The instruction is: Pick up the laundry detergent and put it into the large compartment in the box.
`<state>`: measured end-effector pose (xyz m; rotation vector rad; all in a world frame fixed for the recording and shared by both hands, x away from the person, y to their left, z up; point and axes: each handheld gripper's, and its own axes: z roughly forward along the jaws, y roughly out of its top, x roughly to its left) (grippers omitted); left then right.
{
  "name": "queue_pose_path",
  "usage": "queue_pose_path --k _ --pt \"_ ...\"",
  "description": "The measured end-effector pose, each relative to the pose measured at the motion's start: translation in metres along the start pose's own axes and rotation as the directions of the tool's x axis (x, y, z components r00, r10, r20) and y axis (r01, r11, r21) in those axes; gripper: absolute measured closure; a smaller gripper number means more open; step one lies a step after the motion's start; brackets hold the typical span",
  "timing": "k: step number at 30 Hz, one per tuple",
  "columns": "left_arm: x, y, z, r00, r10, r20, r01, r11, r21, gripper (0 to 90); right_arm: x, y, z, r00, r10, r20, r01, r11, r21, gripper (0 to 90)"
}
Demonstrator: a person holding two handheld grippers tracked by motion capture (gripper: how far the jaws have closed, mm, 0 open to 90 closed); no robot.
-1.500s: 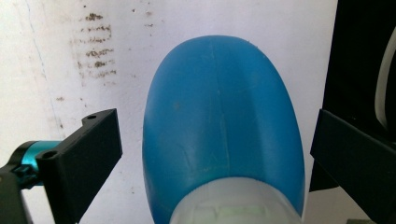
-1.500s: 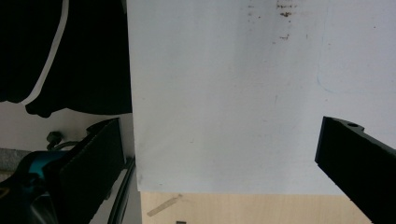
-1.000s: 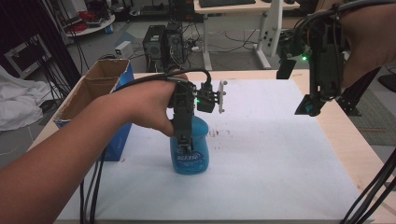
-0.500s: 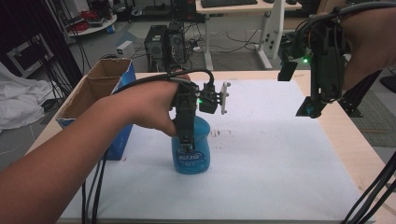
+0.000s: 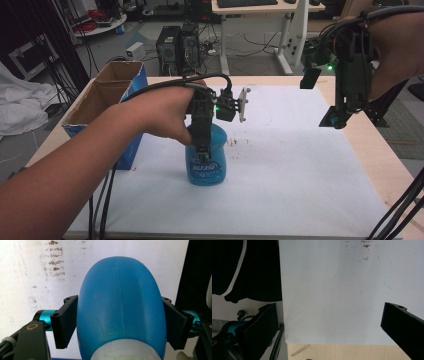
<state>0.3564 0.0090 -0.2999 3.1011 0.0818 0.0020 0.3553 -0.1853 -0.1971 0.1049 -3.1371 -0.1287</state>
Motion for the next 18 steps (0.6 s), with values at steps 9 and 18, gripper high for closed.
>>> queue_pose_path --k 9,18 --pt "0.0005 -0.0004 0.0005 1.0 -0.003 0.003 0.003 1.0 0.002 30.3 -0.0007 0.0007 0.0012 1.0 0.0 -0.002 0.0 1.0 0.001 0.8" --pt "0.0026 -0.0013 0.0004 0.9996 -0.024 0.017 0.024 0.9997 -0.004 37.9 -0.0014 -0.0002 0.0038 0.9999 0.007 -0.007 -0.007 1.0 0.004 0.7"
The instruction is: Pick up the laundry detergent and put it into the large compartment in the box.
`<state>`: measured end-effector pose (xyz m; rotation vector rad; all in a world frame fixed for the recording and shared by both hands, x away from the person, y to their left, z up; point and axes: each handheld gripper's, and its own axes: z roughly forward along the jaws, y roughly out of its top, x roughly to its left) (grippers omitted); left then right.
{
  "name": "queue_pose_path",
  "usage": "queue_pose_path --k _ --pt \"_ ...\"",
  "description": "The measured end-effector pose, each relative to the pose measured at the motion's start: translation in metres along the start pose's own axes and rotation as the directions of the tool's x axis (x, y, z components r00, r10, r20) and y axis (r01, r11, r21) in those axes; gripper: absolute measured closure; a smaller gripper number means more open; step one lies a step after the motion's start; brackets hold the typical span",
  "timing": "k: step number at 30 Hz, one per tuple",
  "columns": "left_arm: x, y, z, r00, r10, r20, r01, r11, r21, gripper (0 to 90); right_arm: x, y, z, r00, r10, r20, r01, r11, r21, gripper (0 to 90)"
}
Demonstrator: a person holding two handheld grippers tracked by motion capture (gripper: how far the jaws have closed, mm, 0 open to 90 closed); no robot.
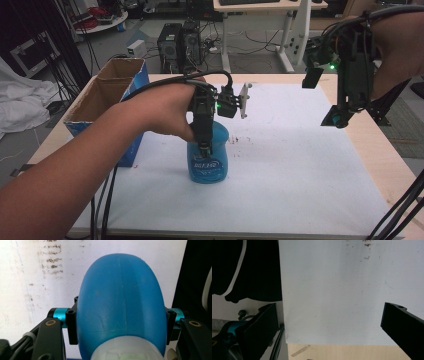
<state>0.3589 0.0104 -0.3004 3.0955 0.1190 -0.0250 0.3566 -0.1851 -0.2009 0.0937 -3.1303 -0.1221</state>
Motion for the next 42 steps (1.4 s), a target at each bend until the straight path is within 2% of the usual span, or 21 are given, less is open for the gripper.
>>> queue_pose_path --k 5,8,10,14,19,27,31,36,40,42 --pt "0.001 -0.001 0.0 0.9999 -0.01 0.005 0.01 0.9999 -0.006 38.1 -0.001 0.001 0.001 1.0 0.0 0.0 0.0 1.0 0.007 0.8" --pt "0.002 -0.001 -0.001 0.9998 -0.017 0.006 0.017 0.9999 0.0 38.2 0.0 0.002 0.002 1.0 -0.003 0.002 0.003 1.0 0.01 0.8" --pt "0.003 -0.002 -0.002 0.9993 -0.037 0.007 0.036 0.9991 0.023 38.2 0.0 0.004 0.001 0.9999 -0.013 0.003 0.013 1.0 0.004 0.8" --pt "0.003 -0.003 -0.009 0.9988 -0.044 0.023 0.044 0.9988 0.02 38.2 0.001 0.004 0.001 0.9999 -0.016 0.004 0.016 1.0 0.002 0.7" --pt "0.002 -0.006 -0.026 0.9986 -0.05 0.017 0.049 0.9986 0.016 38.3 0.001 0.003 0.001 0.9999 -0.013 0.007 0.013 1.0 0.007 0.8" --pt "0.007 -0.019 -0.066 0.9929 -0.118 0.009 0.118 0.993 0.005 38.2 0.001 0.002 0.001 0.9998 -0.015 0.009 0.015 1.0 0.006 0.8" --pt "0.01 -0.027 -0.089 0.9857 -0.168 0.005 0.168 0.9857 0.007 38.2 0.0 0.003 0.002 0.9997 -0.023 0.005 0.023 1.0 0.007 0.8" --pt "0.017 -0.041 -0.118 0.9698 -0.244 0.001 0.244 0.9698 0.009 38.2 0.0 0.006 0.003 0.9997 -0.025 0.004 0.025 1.0 0.01 0.8" --pt "0.022 -0.058 -0.143 0.9536 -0.301 -0.003 0.301 0.9534 -0.02 38.2 0.0 0.007 0.003 0.9995 -0.031 0.008 0.031 0.999 0.009 0.8" --pt "0.025 -0.067 -0.153 0.9422 -0.335 -0.009 0.335 0.942 -0.025 38.2 0.001 0.006 0.003 0.9996 -0.027 0.007 0.027 1.0 0.006 0.7"
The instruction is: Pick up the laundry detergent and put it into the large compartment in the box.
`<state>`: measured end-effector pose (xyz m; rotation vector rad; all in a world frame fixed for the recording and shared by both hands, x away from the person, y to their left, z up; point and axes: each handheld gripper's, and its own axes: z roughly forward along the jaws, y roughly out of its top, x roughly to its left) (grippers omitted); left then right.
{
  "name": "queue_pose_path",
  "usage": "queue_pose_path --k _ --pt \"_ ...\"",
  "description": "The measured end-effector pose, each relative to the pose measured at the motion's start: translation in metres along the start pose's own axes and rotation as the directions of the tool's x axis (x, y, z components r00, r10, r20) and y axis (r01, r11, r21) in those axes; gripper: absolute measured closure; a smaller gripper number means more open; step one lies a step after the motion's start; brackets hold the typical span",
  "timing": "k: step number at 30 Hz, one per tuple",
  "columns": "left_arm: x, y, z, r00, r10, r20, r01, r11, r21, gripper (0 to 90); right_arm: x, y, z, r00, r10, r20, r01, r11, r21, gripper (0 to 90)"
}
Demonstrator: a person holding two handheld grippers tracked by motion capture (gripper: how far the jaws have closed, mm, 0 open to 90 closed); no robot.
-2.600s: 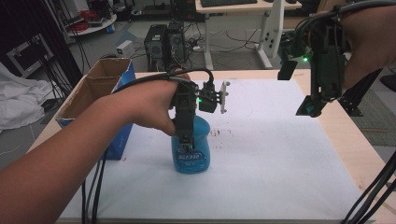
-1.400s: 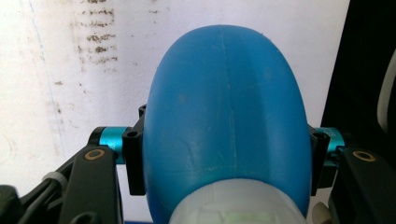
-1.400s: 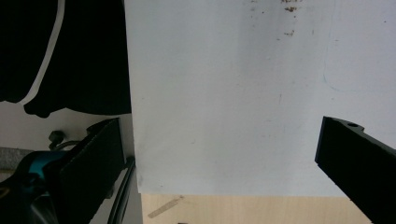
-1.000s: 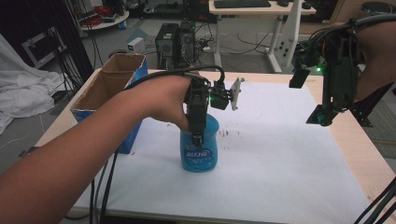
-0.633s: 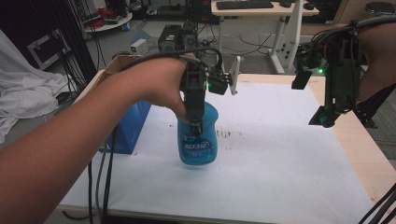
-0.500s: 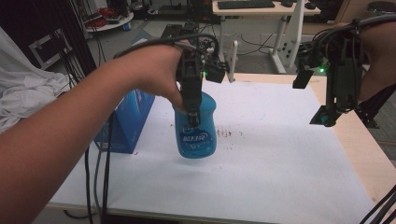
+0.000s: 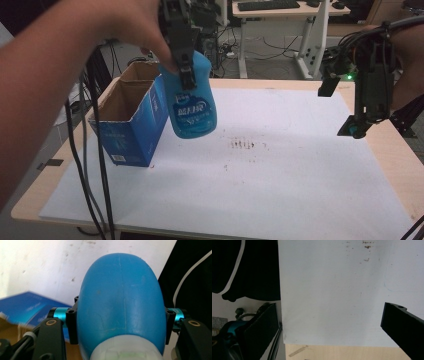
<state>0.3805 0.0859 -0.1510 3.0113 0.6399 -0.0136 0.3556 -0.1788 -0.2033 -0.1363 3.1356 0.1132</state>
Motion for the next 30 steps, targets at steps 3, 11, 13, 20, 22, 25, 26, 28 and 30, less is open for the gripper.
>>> queue_pose_path --k 3,11,13,20,22,25,26,28,30 --pt "0.007 -0.012 -0.014 0.9976 -0.068 -0.01 0.068 0.9976 -0.012 38.2 -0.001 -0.001 -0.001 1.0 0.004 0.002 -0.004 1.0 -0.002 0.8" --pt "0.031 -0.045 -0.04 0.9645 -0.264 -0.006 0.264 0.9644 -0.019 38.2 -0.003 0.003 0.003 1.0 0.0 -0.002 0.0 1.0 0.003 0.7" --pt "0.037 -0.056 -0.045 0.9504 -0.311 -0.004 0.311 0.9501 -0.028 38.2 -0.002 0.006 0.004 1.0 -0.006 -0.005 0.006 1.0 0.003 0.8" --pt "0.063 -0.096 -0.06 0.8437 -0.537 -0.002 0.536 0.842 -0.064 38.2 -0.005 0.006 0.005 1.0 -0.003 -0.007 0.003 1.0 0.004 0.8" --pt "0.069 -0.104 -0.059 0.8189 -0.574 -0.013 0.572 0.8178 -0.062 38.2 -0.005 0.007 0.006 1.0 -0.001 -0.009 0.001 1.0 0.007 0.7" --pt "0.076 -0.113 -0.056 0.7951 -0.606 -0.033 0.604 0.7955 -0.052 38.2 -0.006 0.009 0.008 0.9999 -0.001 -0.01 0.001 1.0 0.0 0.7" --pt "0.078 -0.115 -0.055 0.7844 -0.619 -0.036 0.617 0.785 -0.05 38.2 -0.007 0.01 0.008 0.9999 -0.001 -0.013 0.001 1.0 0.002 0.8" --pt "0.082 -0.12 -0.053 0.7684 -0.639 -0.036 0.637 0.7692 -0.046 38.2 -0.007 0.011 0.009 0.9999 0.0 -0.015 0.0 1.0 0.011 0.8" --pt "0.085 -0.123 -0.05 0.7545 -0.656 -0.031 0.654 0.755 -0.045 38.2 -0.008 0.013 0.01 0.9998 -0.004 -0.018 0.005 1.0 0.008 0.8"
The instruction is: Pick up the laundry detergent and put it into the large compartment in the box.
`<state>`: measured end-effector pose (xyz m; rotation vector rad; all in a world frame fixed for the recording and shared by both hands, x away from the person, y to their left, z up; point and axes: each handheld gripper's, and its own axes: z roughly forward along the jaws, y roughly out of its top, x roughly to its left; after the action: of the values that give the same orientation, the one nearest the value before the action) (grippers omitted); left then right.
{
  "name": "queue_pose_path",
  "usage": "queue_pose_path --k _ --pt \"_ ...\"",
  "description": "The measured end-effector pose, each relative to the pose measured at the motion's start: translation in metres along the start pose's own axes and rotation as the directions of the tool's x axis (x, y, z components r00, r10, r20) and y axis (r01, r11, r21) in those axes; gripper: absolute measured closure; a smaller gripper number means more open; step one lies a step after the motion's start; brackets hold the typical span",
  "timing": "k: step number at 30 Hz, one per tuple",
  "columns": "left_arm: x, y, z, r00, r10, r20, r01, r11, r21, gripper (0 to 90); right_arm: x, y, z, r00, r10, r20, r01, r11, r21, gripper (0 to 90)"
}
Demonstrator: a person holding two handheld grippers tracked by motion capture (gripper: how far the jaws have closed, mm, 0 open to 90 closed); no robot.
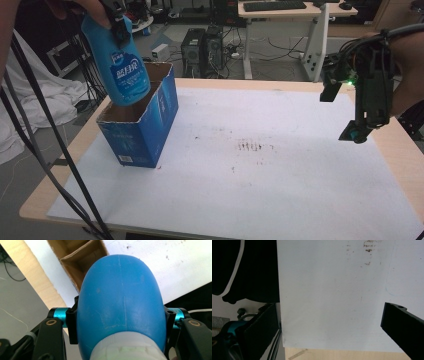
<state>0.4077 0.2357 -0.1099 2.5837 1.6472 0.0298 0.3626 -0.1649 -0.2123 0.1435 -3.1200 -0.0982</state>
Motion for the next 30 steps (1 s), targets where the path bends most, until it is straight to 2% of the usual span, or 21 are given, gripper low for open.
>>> queue_pose_path --k 1,2,3,8,16,20,23,28,30 --pt "0.0 0.0 0.0 1.0 0.0 0.0 0.0 1.0 0.0 38.2 0.0 0.0 0.0 1.0 0.0 0.0 0.0 1.0 0.0 0.8" --pt "0.003 0.0 0.002 0.9997 -0.024 0.004 0.024 0.9997 -0.002 38.2 0.0 0.0 0.0 1.0 0.001 -0.001 -0.001 1.0 0.002 0.7" --pt "0.003 0.0 0.002 0.9997 -0.024 0.004 0.024 0.9997 -0.002 38.2 0.0 0.0 0.0 1.0 0.001 -0.001 -0.001 1.0 0.002 0.7" --pt "0.012 0.001 0.014 0.9971 -0.076 0.005 0.076 0.997 0.011 38.2 -0.002 0.002 0.002 0.9999 0.012 -0.004 -0.012 1.0 0.006 0.7" --pt "0.021 0.004 0.041 0.9943 -0.106 -0.001 0.106 0.9938 0.033 38.2 -0.004 0.004 0.003 0.9998 0.017 -0.008 -0.017 1.0 0.008 0.7" --pt "0.021 0.007 0.056 0.9956 -0.093 -0.006 0.093 0.9951 0.034 38.2 -0.005 0.006 0.004 0.9998 0.017 -0.01 -0.017 1.0 0.014 0.7" --pt "0.021 0.009 0.066 0.9979 -0.065 -0.005 0.065 0.9967 0.048 38.1 -0.006 0.007 0.003 0.9999 0.01 -0.01 -0.01 1.0 0.008 0.8" --pt "0.022 0.009 0.088 0.9989 -0.039 0.025 0.038 0.9983 0.043 38.2 -0.007 0.007 0.004 0.9999 0.012 -0.006 -0.012 1.0 0.01 0.8" --pt "0.023 0.01 0.098 0.9995 -0.023 0.023 0.022 0.9984 0.053 38.2 -0.007 0.007 0.003 0.9999 0.009 -0.005 -0.009 1.0 0.003 0.8"
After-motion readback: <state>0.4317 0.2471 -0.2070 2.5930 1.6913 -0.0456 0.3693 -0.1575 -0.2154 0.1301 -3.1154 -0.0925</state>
